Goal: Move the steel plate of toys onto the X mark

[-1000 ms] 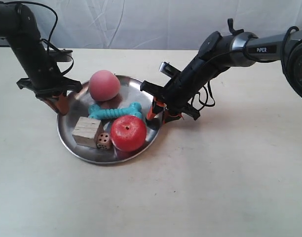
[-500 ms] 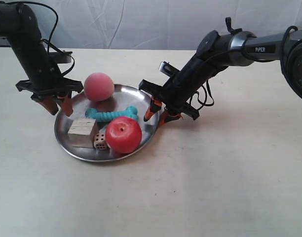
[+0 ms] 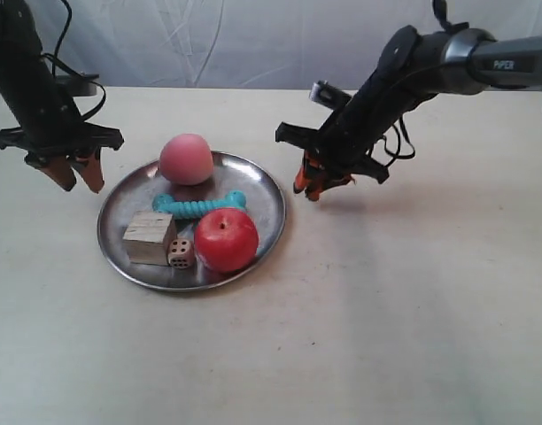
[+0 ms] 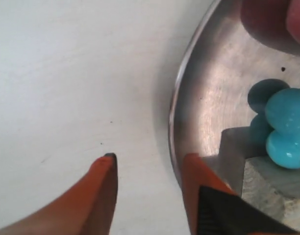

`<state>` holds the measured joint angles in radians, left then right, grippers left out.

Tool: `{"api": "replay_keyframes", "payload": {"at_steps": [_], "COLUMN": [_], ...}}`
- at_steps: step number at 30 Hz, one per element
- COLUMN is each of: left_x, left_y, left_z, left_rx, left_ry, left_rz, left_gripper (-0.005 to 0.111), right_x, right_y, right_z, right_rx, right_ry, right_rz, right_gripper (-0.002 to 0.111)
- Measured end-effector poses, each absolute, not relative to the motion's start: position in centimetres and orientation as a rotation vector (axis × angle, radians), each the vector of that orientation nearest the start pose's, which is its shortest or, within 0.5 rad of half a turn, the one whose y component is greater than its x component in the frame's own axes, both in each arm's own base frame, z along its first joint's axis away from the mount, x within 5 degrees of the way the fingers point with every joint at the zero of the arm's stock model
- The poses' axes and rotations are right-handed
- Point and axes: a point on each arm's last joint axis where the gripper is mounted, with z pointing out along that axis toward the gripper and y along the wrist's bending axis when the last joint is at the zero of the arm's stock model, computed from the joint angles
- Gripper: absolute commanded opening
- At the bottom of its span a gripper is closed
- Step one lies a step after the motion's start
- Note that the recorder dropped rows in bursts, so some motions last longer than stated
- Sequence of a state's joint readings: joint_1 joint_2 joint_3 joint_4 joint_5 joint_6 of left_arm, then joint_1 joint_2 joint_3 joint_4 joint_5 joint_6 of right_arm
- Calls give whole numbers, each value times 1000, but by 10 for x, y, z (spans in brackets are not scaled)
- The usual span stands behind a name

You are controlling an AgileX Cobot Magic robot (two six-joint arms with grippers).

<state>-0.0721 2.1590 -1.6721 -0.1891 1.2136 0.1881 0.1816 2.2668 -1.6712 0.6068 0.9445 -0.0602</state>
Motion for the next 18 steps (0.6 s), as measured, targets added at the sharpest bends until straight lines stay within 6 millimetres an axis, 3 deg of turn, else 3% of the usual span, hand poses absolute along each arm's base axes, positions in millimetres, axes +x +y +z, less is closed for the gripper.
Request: {"api": "replay_keyframes", "payload": {"at_steps": [2,5,12,15,18], "left_x": [423,423,414,393,362], "left_y": [-46,-46,-54,-56,-54], "left_z": [179,195,254,288,316], "left_rx": [299,294,332,353,346], "left_ry": [3117,3052,2788,2653,2519], "left_rz": [-276,-265,-371,-395,-379], "left_gripper": [19,0,0,0,0], "right_x": [443,441,418,394,357], "right_y": [118,111,127,141,148], "right_z": [147,169,241,280,318], "right_rx": [118,56,-153,-221,-273], "right_ry": [2929,2892,2732,2617,2496], "right_rz": [735,644,398,314,272], "right_gripper": [-1,-1,-1,-1,-1]}}
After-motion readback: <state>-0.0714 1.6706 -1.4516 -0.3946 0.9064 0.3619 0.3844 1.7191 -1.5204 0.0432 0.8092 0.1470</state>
